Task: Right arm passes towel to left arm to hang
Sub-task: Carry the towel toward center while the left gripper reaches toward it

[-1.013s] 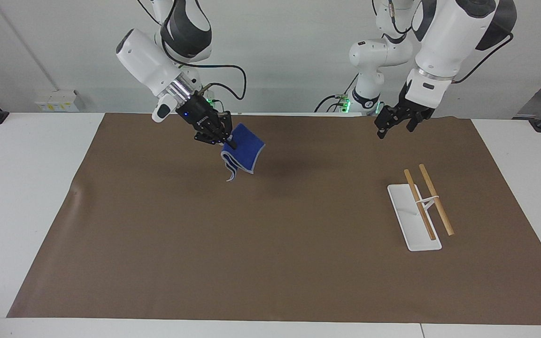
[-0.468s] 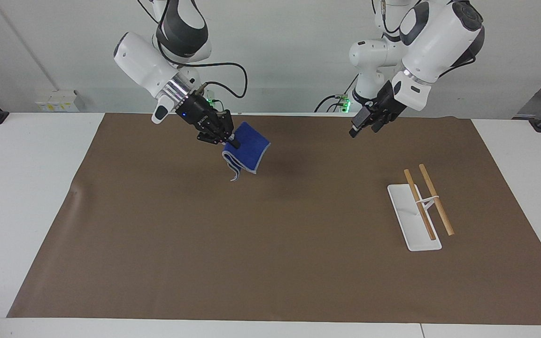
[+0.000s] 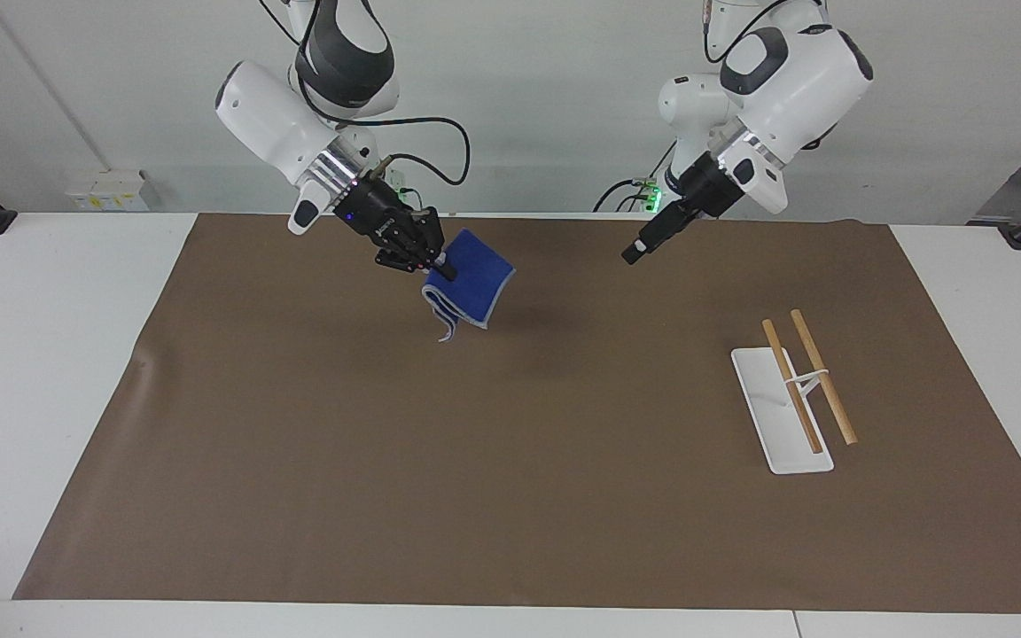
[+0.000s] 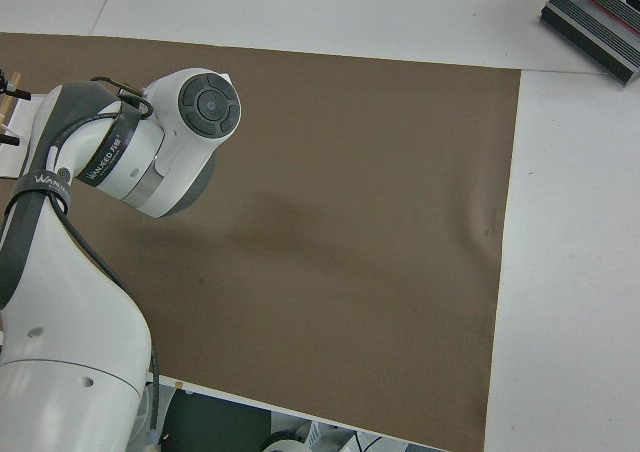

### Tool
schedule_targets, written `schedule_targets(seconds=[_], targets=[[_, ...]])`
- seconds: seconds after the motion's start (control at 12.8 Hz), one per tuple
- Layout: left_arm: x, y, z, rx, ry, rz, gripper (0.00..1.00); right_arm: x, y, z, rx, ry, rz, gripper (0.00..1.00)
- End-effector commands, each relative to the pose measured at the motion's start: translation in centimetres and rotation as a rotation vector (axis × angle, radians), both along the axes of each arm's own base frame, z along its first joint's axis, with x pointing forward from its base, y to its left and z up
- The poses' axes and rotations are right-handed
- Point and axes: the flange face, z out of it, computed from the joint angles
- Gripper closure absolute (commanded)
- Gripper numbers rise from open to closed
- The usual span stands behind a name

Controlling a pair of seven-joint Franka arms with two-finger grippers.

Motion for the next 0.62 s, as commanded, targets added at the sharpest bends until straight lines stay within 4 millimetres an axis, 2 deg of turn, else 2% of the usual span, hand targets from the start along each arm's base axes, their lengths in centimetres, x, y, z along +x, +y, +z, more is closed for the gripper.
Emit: schedule_targets(seconds=[0.0,0.23,0.55], targets=[[-2.8,-3.0,-0.6,-0.064,0.006,0.124,0.0,0.3,0.9,0.0,0.026,0.01,-0.005,1.0],[-4.9,-6.2,-1.4,-0.101,0.035,0.17,0.0,0.3,1.8,-0.5,0.023,0.017,0.008,1.0],[-8.2,-9.3,-3.4,-0.112,0.094,0.204,0.0,0.2,1.8,-0.6,0.024,0.022,0.012,1.0]])
